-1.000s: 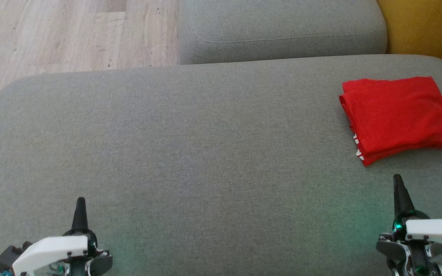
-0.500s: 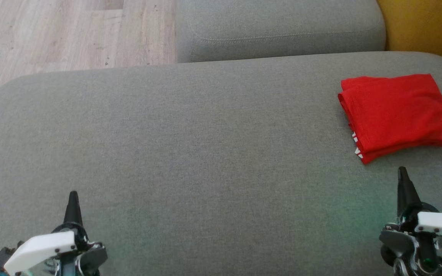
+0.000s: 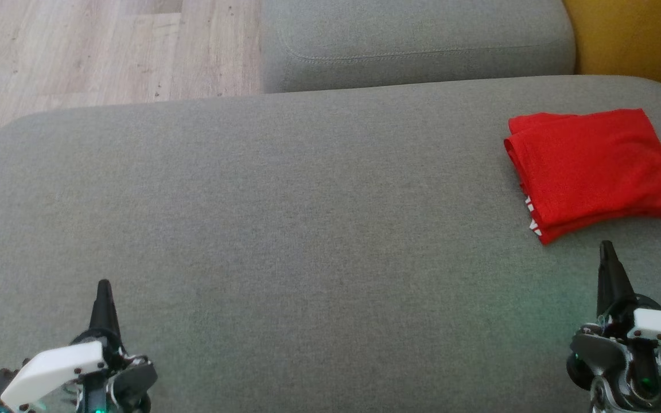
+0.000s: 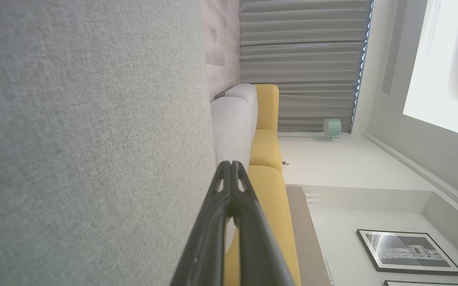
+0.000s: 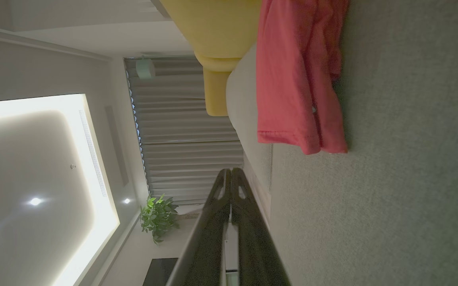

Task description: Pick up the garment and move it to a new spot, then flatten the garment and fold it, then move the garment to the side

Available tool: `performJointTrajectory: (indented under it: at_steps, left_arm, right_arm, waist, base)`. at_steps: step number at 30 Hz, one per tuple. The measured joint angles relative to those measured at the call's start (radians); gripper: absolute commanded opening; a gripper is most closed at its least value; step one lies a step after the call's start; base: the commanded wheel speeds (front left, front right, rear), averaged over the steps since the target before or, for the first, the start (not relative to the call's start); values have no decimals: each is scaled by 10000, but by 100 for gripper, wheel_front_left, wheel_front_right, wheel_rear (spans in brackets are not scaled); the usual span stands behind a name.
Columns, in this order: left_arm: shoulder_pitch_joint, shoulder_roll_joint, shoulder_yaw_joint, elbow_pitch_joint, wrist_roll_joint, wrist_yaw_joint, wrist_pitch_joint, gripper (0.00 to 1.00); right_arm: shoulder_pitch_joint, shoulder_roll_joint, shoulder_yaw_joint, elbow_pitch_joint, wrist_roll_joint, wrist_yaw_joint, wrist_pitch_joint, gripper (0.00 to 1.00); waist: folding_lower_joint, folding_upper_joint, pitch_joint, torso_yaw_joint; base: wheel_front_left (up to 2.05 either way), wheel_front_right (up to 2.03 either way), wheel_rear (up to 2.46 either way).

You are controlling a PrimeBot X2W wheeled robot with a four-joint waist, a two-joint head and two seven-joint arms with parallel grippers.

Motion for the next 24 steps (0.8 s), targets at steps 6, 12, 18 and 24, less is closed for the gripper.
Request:
performJointTrajectory:
  at_steps: [6,12,18,24]
  left_arm:
    - [0,-2,0,0,0,0,0,0]
    - [0,-6,2,0,0,0,0,0]
    - [0,-8,4,0,0,0,0,0]
    - [0,-10,6,0,0,0,10,0]
  right_arm:
    - [0,0,-13,0,0,0,33,0]
    - [0,0,-31,0,-2,0,84,0]
    - [0,2,-40,0,-2,0,86,0]
    - [0,2,-50,0,-2,0,88,0]
  waist:
    - [0,0,0,0]
    - [0,0,0,0]
    - [0,0,0,0]
    - [0,0,0,1]
  base:
    - [0,0,0]
    - [0,0,0]
    - [0,0,0]
    - [0,0,0]
